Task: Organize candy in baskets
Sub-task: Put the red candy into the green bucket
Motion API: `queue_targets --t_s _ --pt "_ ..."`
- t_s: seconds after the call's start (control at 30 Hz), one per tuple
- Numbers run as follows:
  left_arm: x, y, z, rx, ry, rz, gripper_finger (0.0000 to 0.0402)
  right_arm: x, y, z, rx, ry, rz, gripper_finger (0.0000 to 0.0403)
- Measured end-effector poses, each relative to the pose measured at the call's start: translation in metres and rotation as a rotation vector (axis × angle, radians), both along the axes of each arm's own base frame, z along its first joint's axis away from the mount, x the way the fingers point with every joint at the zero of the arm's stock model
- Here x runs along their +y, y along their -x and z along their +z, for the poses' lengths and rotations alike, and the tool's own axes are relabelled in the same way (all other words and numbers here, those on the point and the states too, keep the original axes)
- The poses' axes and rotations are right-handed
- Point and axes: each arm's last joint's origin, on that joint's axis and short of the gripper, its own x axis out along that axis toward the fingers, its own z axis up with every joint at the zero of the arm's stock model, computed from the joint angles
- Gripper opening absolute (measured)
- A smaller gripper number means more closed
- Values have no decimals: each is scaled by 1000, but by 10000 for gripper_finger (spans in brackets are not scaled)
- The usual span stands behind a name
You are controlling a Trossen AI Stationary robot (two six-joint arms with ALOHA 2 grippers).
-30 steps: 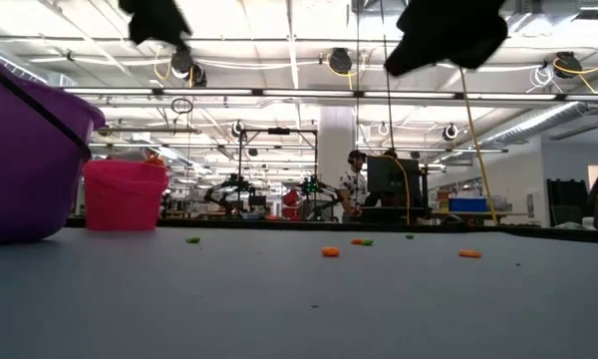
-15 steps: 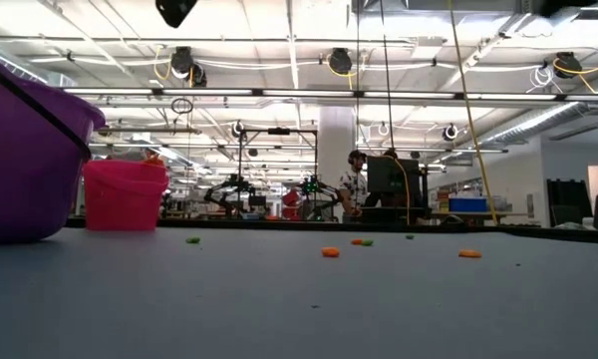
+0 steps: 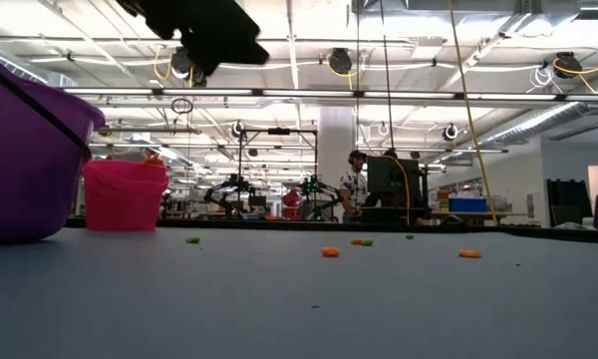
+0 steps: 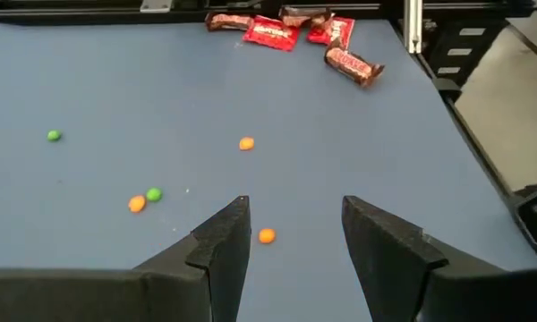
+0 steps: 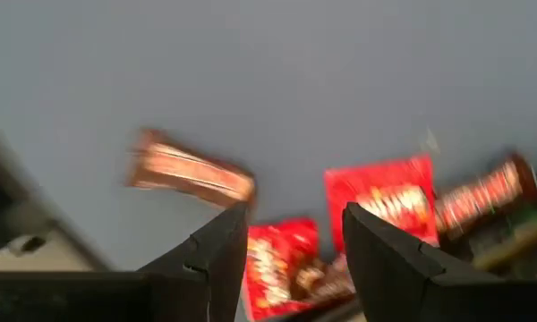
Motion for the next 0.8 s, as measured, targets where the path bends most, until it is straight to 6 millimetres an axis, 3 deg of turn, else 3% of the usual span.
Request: queue_targets --t_s 0.13,0.3,0.6,0.8 --pt "-7 -10 -13 -2 -9 4 183 -6 16 -32 153 38 -105 171" --pt "-10 -16 -20 -20 -25 -11 183 -11 25 -64 173 47 -150 177" --pt "-11 -18 -18 -43 -17 -10 183 -36 36 -106 321 51 -267 260" --pt "-10 -18 -18 -38 -19 -9 183 -48 41 -133 329 -22 -243 275"
